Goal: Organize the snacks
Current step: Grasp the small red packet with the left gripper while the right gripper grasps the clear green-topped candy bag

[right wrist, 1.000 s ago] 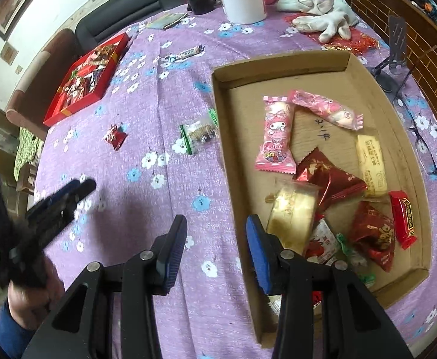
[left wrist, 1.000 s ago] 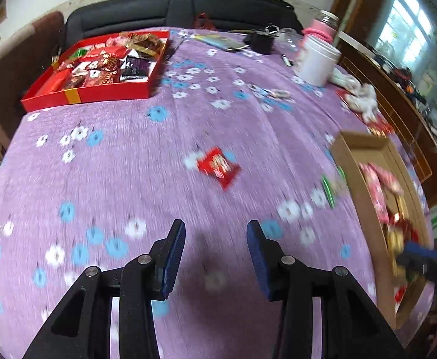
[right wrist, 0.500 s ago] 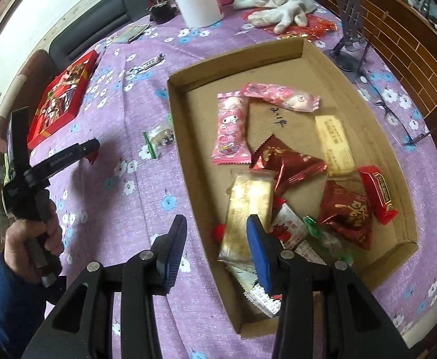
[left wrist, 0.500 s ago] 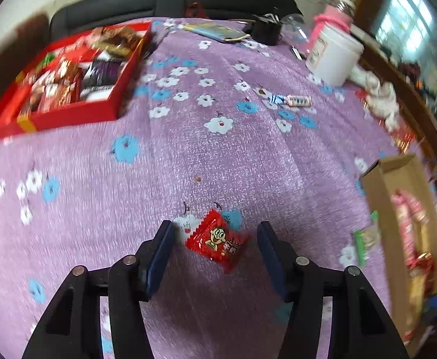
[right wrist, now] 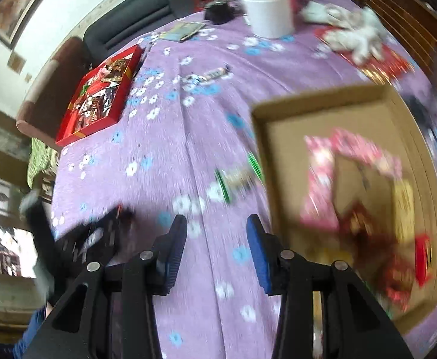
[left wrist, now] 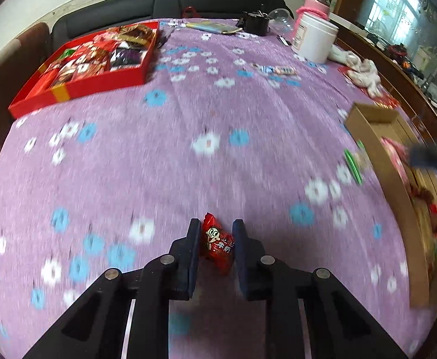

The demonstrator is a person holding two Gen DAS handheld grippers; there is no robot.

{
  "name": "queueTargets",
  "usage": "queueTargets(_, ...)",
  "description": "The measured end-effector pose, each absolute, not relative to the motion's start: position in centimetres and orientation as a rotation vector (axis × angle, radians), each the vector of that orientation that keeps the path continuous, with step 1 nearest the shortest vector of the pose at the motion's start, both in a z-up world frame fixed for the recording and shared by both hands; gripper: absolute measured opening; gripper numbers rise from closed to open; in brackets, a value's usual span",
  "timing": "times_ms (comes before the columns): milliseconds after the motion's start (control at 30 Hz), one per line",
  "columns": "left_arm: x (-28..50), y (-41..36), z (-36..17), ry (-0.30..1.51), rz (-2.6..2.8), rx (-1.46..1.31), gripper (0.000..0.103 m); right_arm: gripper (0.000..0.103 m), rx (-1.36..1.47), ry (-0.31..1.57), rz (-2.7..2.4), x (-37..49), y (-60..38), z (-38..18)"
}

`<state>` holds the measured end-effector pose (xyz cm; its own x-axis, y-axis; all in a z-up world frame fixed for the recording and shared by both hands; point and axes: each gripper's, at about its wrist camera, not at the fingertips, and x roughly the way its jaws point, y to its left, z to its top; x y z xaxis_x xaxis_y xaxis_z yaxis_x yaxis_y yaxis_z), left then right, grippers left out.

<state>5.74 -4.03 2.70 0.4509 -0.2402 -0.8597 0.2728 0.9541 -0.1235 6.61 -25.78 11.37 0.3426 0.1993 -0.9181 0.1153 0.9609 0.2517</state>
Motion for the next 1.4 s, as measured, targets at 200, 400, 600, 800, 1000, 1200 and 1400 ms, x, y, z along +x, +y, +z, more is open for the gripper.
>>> queueTargets(200, 3.1, -2.5, 2.7, 1.07, -0.312, 0.004, 0.021, 0.04, 0.193, 1.262, 0.078, 11.9, -24.1, 8.7)
queueTargets(400, 2.1, -1.7, 2.6, 1.06, -0.314, 0.002, 0.021, 0.04, 0.133, 1.334, 0.075, 13.5, -23.8, 6.0)
queueTargets(600, 1.9, -1.4, 2.6, 1.058, -0.328, -0.002, 0.021, 0.04, 0.161, 1.407, 0.12, 10.0, -22.9, 5.2)
queueTargets(800, 1.4, -0.5, 2.7, 1.066, -0.351, -0.019, 0.023, 0.04, 0.28, 1.374, 0.229, 4.1, -22.8, 8.6)
queueTargets(1000, 1.2, -0.2, 2.7, 1.064, -0.347, -0.029, 0.023, 0.04, 0.27, 1.314, 0.062, 5.3, -26.3, 9.7)
queueTargets(1200, 1.0, -0.1, 2.7, 1.063, -0.337, -0.021, 0.023, 0.031, 0.233, 1.364, -0.017, 6.9, -25.6, 7.6)
queueTargets(1400, 0.8, 0.1, 2.5, 1.052, -0.331, -0.022, 0.023, 0.022, 0.076, 1.385, -0.127, 8.1, -24.1, 5.9)
